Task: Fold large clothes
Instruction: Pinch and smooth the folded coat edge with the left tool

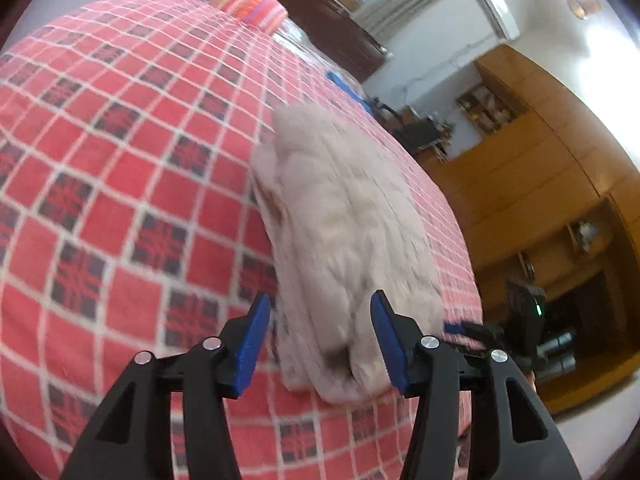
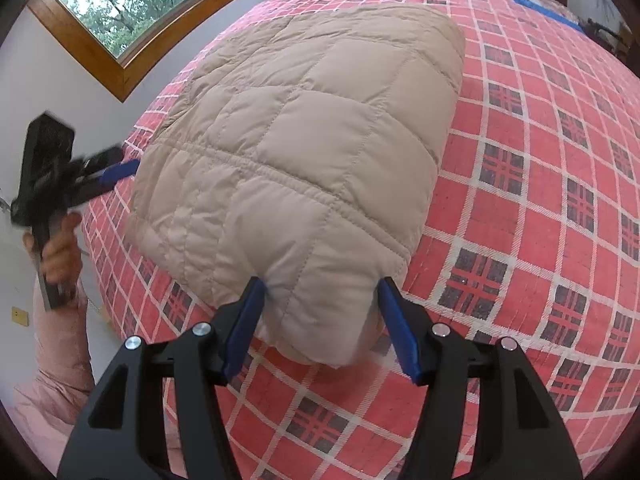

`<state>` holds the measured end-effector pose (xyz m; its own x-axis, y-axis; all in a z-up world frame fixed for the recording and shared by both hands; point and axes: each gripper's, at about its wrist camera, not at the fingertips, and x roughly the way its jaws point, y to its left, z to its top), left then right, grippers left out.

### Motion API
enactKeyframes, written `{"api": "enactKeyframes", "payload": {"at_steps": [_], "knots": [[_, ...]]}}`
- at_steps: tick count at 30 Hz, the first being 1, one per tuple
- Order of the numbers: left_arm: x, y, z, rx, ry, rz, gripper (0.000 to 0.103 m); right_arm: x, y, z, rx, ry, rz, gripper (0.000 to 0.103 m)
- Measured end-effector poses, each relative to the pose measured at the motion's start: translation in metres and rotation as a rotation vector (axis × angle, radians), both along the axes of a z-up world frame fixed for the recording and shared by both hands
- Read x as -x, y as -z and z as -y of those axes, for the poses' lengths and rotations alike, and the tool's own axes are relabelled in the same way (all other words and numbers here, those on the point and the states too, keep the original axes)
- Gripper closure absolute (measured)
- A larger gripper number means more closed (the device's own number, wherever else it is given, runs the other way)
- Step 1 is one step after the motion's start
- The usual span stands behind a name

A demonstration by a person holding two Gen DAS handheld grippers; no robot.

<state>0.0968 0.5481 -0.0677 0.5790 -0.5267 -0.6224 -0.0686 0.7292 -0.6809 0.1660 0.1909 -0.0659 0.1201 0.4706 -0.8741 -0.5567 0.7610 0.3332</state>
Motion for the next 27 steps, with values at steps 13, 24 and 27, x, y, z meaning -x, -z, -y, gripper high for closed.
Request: {"api": "enactKeyframes", "payload": {"at_steps": [13,24,27], "knots": [[-0.071,-0.002,0.025,-0.071,0.013,-0.025,0.08,0.001,-0.002,-0.003,0.03,-0.001,0.03,0.041],[-0.079,0.028,0.024,-0.073,0.02,-0.096,0.085,0.0,0.001,-0.005,0.022,-0.017,0.028,0.038],[-0.076,0.036,0.025,-0.086,0.02,-0.105,0.084,-0.001,0.003,-0.007,0.026,-0.019,0.027,0.037]]}}
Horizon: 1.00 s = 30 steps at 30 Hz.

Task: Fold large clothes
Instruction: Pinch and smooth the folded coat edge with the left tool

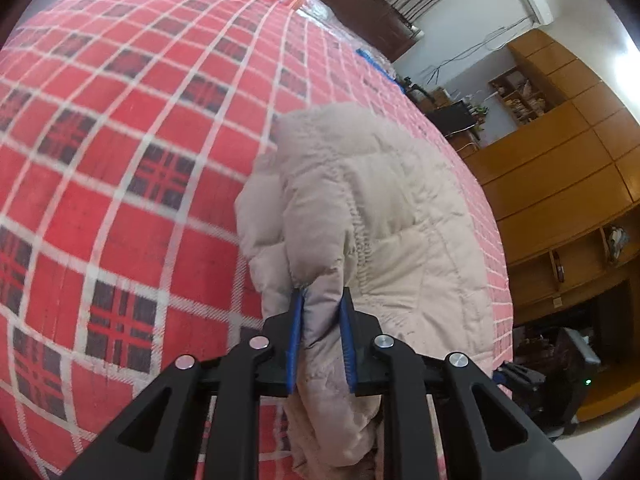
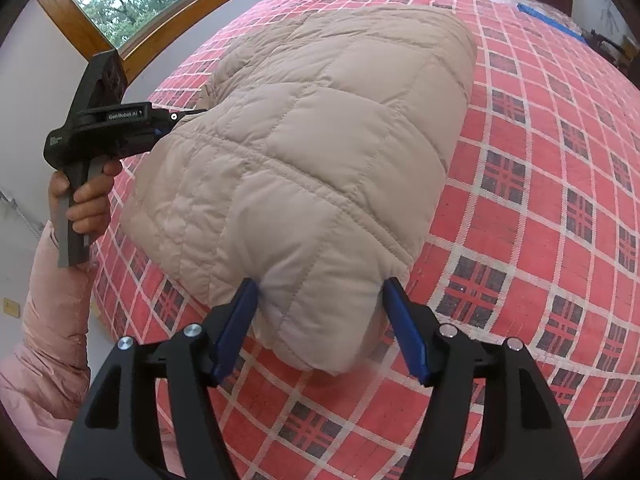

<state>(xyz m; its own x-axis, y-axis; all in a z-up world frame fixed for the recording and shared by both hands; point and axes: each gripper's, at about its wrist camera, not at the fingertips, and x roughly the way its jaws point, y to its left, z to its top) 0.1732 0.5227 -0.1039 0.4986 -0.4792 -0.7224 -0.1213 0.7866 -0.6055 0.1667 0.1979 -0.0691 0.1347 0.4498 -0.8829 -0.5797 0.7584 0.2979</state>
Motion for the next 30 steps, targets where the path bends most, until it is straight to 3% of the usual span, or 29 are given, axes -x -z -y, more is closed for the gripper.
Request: {"api": "enactKeyframes", "payload": {"at_steps": [8,13,22,26,28,30], "knots": [[0.004,-0.004,0.006,-0.034,0.002,0.009,0.078,0.001,0.001,0.0,0.003,0.013,-0.005,0.036],[0.019,-0.018,0.008,-0.027,-0.019,0.023,0.062,0.0,0.001,0.004,0.003,0.019,-0.01,0.036],[0.061,-0.035,-0.003,-0.047,-0.067,0.073,0.043,0.008,-0.006,0.004,0.019,0.021,0.022,0.037],[0.07,-0.041,-0.001,-0.092,-0.074,0.092,0.032,0.014,-0.011,0.003,0.028,0.015,0.045,0.037],[0.07,-0.044,0.001,-0.115,-0.07,0.1,0.02,0.015,-0.014,0.004,0.023,0.014,0.052,0.037],[0.067,-0.045,0.001,-0.133,-0.072,0.108,0.019,0.015,-0.02,0.007,0.0,0.017,0.053,0.032]]}}
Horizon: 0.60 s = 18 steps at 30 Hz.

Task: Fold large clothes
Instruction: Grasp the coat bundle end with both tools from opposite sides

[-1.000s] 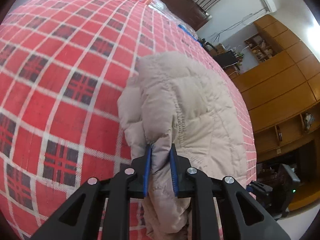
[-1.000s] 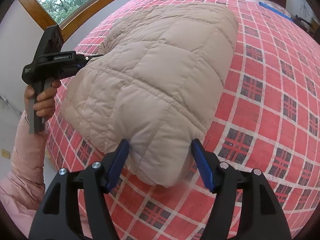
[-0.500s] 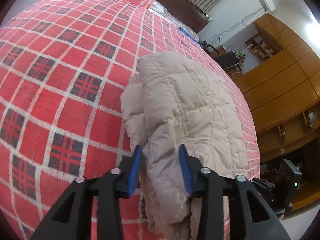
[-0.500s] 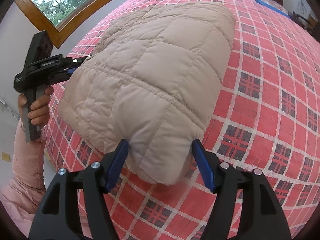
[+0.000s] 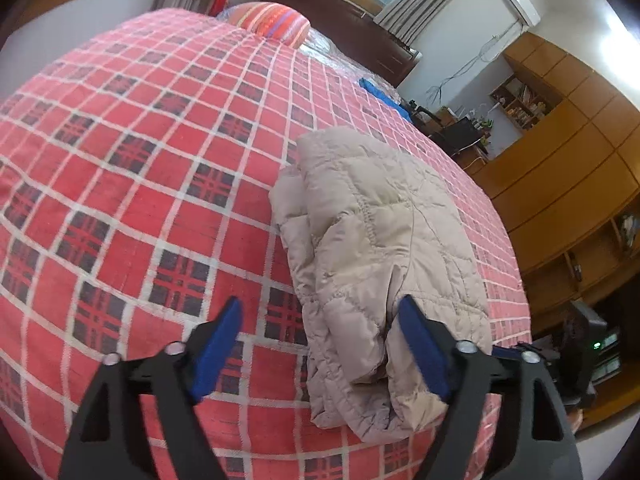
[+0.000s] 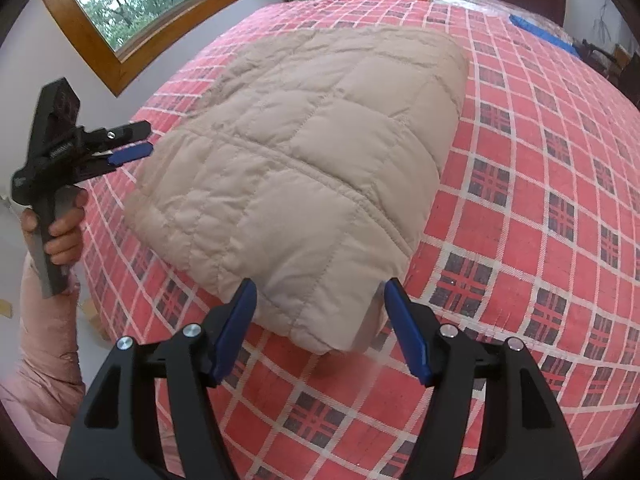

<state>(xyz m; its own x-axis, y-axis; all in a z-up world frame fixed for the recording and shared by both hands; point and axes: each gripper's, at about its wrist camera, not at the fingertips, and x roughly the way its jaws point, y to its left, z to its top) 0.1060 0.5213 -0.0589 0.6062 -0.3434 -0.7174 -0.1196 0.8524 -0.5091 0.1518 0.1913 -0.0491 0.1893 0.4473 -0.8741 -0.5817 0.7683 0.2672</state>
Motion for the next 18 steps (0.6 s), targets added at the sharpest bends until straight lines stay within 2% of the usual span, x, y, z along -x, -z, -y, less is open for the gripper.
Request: {"api": "enactKeyframes", "payload": {"at_steps": [2,5,8,11,16,18], "knots": [[-0.004,0.001,-0.002,0.018,0.006,0.003,0.016,-0.003,-0.007,0.004,-0.044,0.003,-0.001,0.024],[-0.017,0.01,-0.006,0.116,0.053,0.0,0.014,-0.015,-0.015,0.014,-0.117,0.026,-0.022,0.018],[-0.027,0.018,-0.009,0.158,0.061,-0.011,0.014,-0.036,-0.017,0.026,-0.179,0.07,-0.061,0.017],[-0.036,0.027,-0.011,0.193,0.071,-0.006,0.014,-0.06,-0.008,0.038,-0.263,0.106,-0.14,0.017],[-0.048,0.043,-0.017,0.306,0.076,0.0,0.014,-0.084,0.006,0.048,-0.328,0.145,-0.196,0.016],[-0.053,0.05,-0.017,0.316,0.072,-0.014,0.014,-0.092,0.012,0.053,-0.362,0.163,-0.224,0.016]]}}
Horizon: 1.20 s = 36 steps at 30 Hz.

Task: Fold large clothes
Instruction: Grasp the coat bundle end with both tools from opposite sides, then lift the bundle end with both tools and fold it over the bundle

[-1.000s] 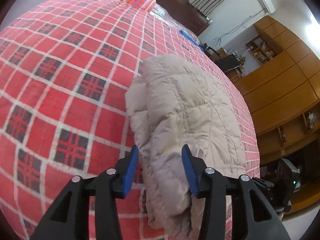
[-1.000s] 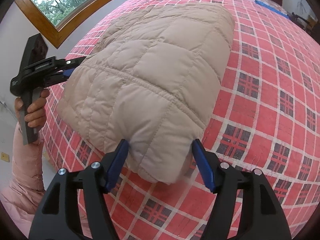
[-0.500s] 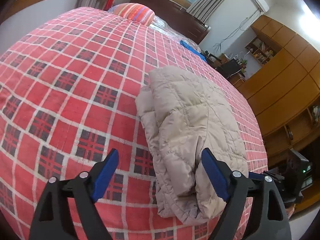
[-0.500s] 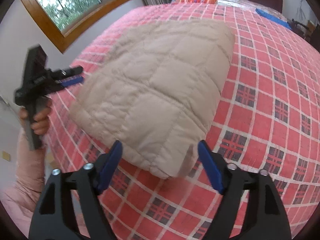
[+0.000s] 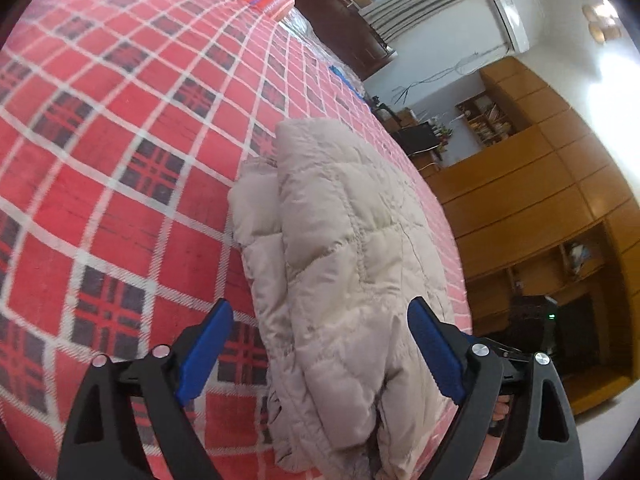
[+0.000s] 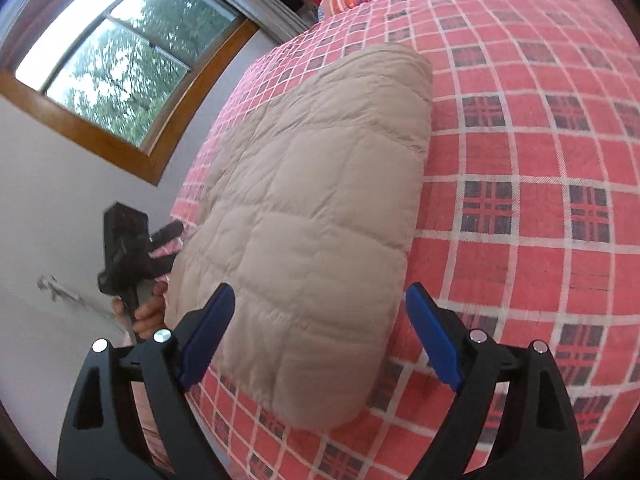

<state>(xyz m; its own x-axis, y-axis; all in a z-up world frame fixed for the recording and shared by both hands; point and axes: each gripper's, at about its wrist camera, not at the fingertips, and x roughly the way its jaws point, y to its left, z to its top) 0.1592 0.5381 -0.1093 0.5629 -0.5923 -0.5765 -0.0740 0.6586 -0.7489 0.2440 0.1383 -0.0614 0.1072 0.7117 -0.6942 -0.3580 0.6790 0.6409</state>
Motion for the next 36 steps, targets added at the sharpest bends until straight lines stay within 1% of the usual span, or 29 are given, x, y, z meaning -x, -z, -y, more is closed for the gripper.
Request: {"api": "enactKeyframes", "payload": {"at_steps": [2,5,8,10,12,14,19,22,23,27,32,35,36], "knots": [[-0.005,0.008,0.0,0.002,0.001,-0.016,0.014,-0.007,0.006,0.005,-0.038,0.011,-0.028,0.016],[-0.007,0.017,-0.001,0.024,0.003,-0.018,0.014,-0.014,0.013,0.009,-0.078,0.019,-0.059,0.016],[-0.009,0.024,-0.004,0.05,-0.002,-0.018,0.014,-0.021,0.018,0.01,-0.099,0.013,-0.079,0.014],[-0.013,0.034,-0.004,0.092,0.004,-0.027,0.014,-0.025,0.023,0.009,-0.103,0.012,-0.092,0.014],[-0.017,0.04,-0.004,0.108,0.014,-0.038,0.013,-0.031,0.03,0.006,-0.105,0.013,-0.108,0.013],[-0.018,0.04,-0.001,0.1,0.02,-0.02,0.013,-0.035,0.035,-0.003,-0.116,0.01,-0.121,0.013],[-0.018,0.04,0.007,0.125,0.041,-0.01,0.013,-0.036,0.045,-0.014,-0.137,0.001,-0.146,0.011],[-0.021,0.042,0.015,0.189,0.079,-0.012,0.013,-0.036,0.045,-0.019,-0.135,-0.005,-0.141,0.008],[-0.024,0.044,0.015,0.196,0.089,-0.016,0.013,-0.036,0.045,-0.023,-0.13,-0.007,-0.138,0.007],[-0.03,0.049,0.022,0.168,0.1,-0.028,0.012,-0.039,0.049,-0.033,-0.105,-0.015,-0.125,0.005],[-0.032,0.045,0.028,0.157,0.099,-0.021,0.011,-0.043,0.058,-0.035,-0.121,-0.015,-0.17,0.004],[-0.032,0.041,0.035,0.185,0.111,0.001,0.016,-0.036,0.054,-0.041,-0.122,-0.026,-0.154,0.006],[-0.033,0.041,0.038,0.202,0.116,0.006,0.023,-0.035,0.054,-0.039,-0.118,-0.03,-0.143,0.013]]}}
